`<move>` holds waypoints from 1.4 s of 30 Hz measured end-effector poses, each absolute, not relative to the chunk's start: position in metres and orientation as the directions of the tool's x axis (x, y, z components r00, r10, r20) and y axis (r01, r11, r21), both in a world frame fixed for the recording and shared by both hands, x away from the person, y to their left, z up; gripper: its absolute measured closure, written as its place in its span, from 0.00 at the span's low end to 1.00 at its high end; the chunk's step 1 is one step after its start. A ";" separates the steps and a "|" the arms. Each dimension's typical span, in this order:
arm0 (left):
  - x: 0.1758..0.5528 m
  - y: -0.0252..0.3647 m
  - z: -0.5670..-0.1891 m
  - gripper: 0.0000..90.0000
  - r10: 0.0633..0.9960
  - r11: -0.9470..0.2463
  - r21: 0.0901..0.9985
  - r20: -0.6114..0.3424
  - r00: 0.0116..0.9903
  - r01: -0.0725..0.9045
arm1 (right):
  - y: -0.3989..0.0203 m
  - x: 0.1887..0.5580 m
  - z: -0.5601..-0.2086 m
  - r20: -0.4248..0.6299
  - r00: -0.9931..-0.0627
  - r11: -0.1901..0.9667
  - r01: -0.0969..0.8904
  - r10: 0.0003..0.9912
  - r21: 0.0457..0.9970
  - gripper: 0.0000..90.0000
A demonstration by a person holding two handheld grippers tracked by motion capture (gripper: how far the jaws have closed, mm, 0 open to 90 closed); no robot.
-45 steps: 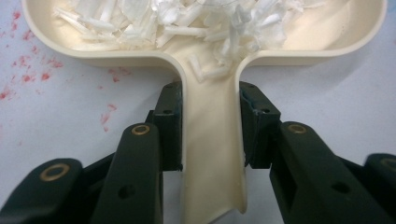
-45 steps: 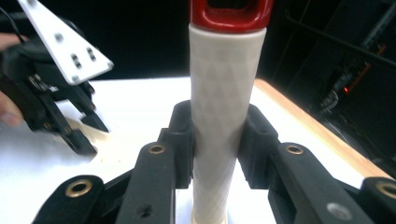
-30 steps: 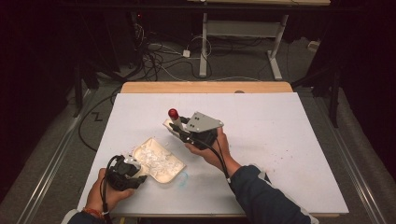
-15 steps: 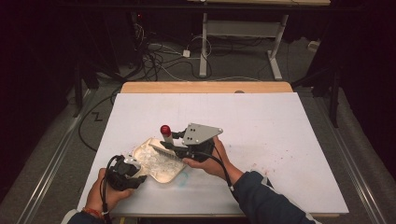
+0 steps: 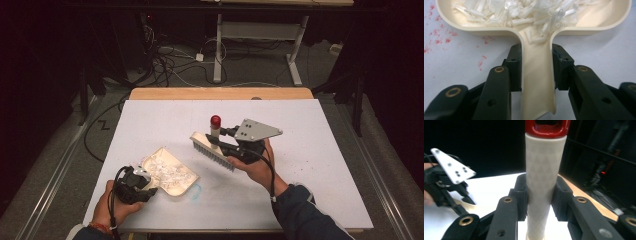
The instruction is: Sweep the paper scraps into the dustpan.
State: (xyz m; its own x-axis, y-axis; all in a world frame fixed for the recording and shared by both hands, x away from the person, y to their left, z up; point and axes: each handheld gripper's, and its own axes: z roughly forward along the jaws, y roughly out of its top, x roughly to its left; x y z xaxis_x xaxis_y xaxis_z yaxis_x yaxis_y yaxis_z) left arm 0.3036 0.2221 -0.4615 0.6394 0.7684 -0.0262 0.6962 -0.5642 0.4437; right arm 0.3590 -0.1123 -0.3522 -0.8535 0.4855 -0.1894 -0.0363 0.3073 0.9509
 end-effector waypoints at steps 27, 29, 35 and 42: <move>0.303 0.220 -0.461 0.70 0.776 -0.558 0.447 -0.018 0.631 0.699 | -0.223 0.335 -0.341 -0.164 -0.787 0.342 0.062 0.594 0.938 0.79; 0.303 0.219 -0.461 0.70 0.777 -0.556 0.448 -0.018 0.629 0.700 | -0.231 0.331 -0.342 -0.165 -0.789 0.354 0.071 0.592 0.933 0.79; 0.305 0.219 -0.461 0.70 0.779 -0.554 0.446 -0.022 0.627 0.703 | -0.253 0.325 -0.346 -0.140 -0.788 0.358 0.107 0.600 0.928 0.79; 0.307 0.220 -0.461 0.70 0.783 -0.542 0.454 -0.033 0.621 0.707 | -0.270 0.318 -0.342 -0.121 -0.801 0.360 0.124 0.586 0.924 0.79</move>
State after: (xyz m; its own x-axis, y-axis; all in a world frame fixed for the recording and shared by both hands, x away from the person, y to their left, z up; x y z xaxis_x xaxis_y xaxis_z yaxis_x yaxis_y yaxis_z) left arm 0.3070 0.2199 -0.4615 0.6214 0.7828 -0.0334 0.7072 -0.5421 0.4538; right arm 0.3177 -0.2704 -0.3424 -0.8013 0.5860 -0.1205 0.1245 0.3603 0.9245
